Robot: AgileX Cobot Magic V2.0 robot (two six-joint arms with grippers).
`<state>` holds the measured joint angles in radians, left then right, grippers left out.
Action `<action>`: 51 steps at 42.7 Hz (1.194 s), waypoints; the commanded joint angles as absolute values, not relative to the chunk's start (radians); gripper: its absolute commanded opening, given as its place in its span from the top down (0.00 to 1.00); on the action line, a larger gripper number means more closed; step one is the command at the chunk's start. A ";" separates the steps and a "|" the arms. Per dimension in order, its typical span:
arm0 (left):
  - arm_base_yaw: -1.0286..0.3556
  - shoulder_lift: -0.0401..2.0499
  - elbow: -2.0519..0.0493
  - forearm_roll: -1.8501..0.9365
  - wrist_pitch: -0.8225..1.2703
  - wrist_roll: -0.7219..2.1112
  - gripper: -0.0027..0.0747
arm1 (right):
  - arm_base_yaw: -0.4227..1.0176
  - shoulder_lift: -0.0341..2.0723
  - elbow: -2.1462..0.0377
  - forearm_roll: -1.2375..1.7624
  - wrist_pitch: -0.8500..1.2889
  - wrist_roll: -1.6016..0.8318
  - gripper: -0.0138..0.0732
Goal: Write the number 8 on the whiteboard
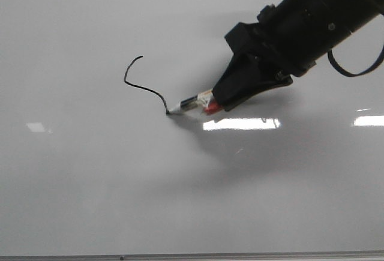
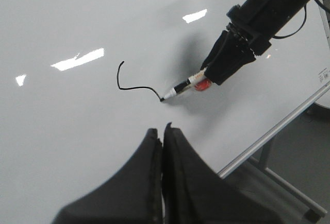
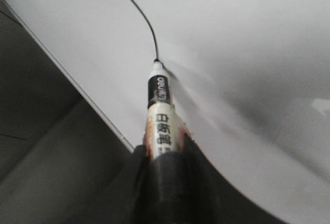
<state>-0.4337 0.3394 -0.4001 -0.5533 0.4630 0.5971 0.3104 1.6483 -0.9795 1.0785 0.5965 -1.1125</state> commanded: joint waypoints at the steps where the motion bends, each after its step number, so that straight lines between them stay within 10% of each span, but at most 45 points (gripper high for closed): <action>1: -0.431 0.344 -0.427 -0.581 0.394 0.590 0.99 | 0.334 1.642 -0.990 1.086 0.519 -1.104 0.91; 51: -0.431 0.344 -0.417 -0.581 0.394 0.590 0.99 | 0.290 1.566 -1.109 1.135 0.520 -1.117 0.91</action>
